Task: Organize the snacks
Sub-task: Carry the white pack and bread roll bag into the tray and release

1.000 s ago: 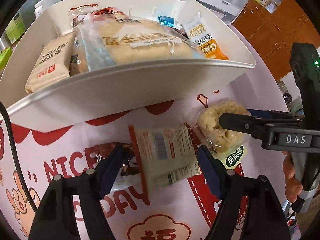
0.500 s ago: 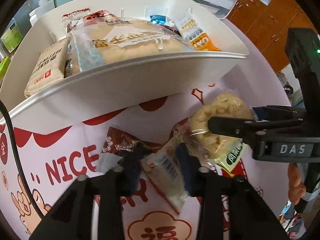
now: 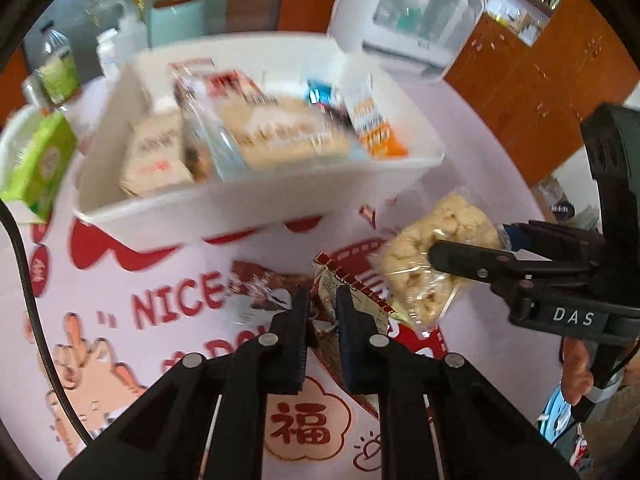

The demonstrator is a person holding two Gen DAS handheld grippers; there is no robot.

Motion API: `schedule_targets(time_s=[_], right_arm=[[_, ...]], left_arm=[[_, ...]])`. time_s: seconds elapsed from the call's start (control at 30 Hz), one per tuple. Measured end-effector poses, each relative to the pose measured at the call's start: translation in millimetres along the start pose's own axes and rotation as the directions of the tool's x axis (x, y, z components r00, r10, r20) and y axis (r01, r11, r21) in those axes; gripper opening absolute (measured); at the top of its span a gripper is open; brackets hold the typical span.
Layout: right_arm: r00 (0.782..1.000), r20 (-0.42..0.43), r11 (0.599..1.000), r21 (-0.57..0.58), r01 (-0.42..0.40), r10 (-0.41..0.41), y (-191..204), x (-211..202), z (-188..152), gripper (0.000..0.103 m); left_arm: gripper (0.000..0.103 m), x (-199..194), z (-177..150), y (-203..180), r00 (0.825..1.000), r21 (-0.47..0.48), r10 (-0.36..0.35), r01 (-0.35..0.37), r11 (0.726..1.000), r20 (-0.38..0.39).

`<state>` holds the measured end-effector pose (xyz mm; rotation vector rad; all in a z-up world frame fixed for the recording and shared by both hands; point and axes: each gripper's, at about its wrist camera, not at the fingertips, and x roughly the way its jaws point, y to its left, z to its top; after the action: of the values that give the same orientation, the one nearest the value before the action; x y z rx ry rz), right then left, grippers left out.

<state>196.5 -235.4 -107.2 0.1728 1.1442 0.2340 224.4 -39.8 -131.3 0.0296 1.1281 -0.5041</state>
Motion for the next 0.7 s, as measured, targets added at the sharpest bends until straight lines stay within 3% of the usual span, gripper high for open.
schedule_targets(time_s=[0.23,0.5,0.7], right_arm=[[0.988,0.153,0.999,-0.049,0.007,0.001,15,-73,41,0.054],[0.939,0.342,0.993,-0.093,0.078,-0.042,44,-152,105,0.054],[0.901,0.427,0.987,-0.091,0.132,-0.081,60,-178,138,0.054]], left_arm=[[0.01,-86,50,5,0.982,-0.012,0.079,-0.078,0.997,0.172],[0.011,-191,114,-2,0.912,-0.01,0.162,-0.171,0.985,0.377],[0.011,-211,153,-6,0.884,-0.012,0.203,-0.219,0.976,0.422]])
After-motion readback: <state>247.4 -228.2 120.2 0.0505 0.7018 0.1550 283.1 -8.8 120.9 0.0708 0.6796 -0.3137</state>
